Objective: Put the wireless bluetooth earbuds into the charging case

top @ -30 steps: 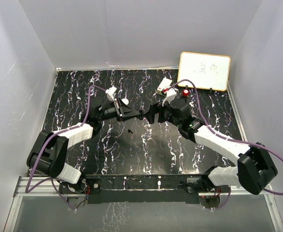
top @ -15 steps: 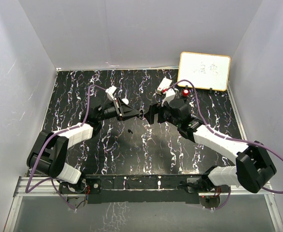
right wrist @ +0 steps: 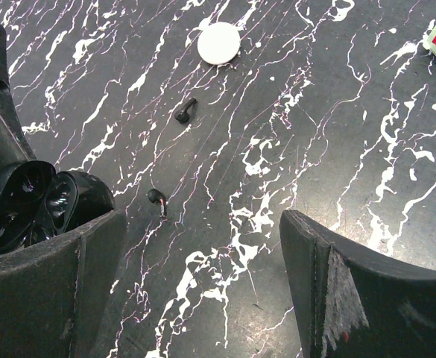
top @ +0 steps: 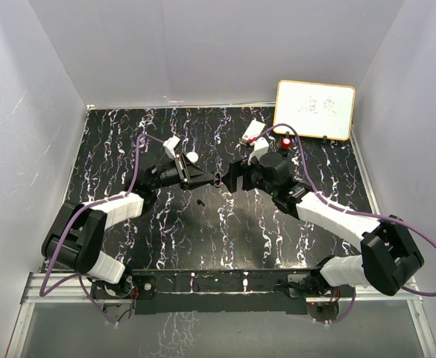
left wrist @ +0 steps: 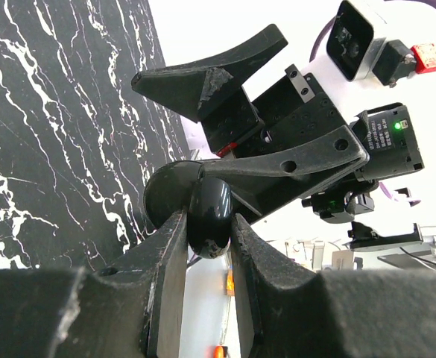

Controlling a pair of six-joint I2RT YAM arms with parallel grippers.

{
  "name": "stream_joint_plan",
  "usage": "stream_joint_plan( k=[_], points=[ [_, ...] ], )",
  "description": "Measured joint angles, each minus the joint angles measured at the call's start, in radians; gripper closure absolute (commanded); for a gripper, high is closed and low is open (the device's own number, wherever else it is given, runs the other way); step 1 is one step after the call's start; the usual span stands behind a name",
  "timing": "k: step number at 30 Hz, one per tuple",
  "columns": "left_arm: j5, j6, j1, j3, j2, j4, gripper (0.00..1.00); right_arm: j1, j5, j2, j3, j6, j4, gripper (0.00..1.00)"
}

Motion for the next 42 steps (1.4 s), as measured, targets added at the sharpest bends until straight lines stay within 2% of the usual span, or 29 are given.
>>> stream_joint_plan(
  k=[15,28,37,42],
  points=[
    [0.002,-0.003,-0.004,-0.008,0.003,-0.003,0.9,0.0,-0.007,0.031,0.008,0.003,0.0,0.17],
    [0.003,-0.003,-0.019,-0.009,0.037,-0.004,0.82,-0.012,-0.019,0.083,0.032,0.008,-0.007,0.18],
    [0.003,-0.004,-0.02,-0.009,0.042,-0.002,0.86,-0.01,0.01,0.082,0.032,0.012,-0.02,0.16],
    [0.015,-0.005,0.023,-0.009,0.04,-0.024,0.89,-0.026,0.035,0.071,0.032,0.015,-0.035,0.16]
  ],
)
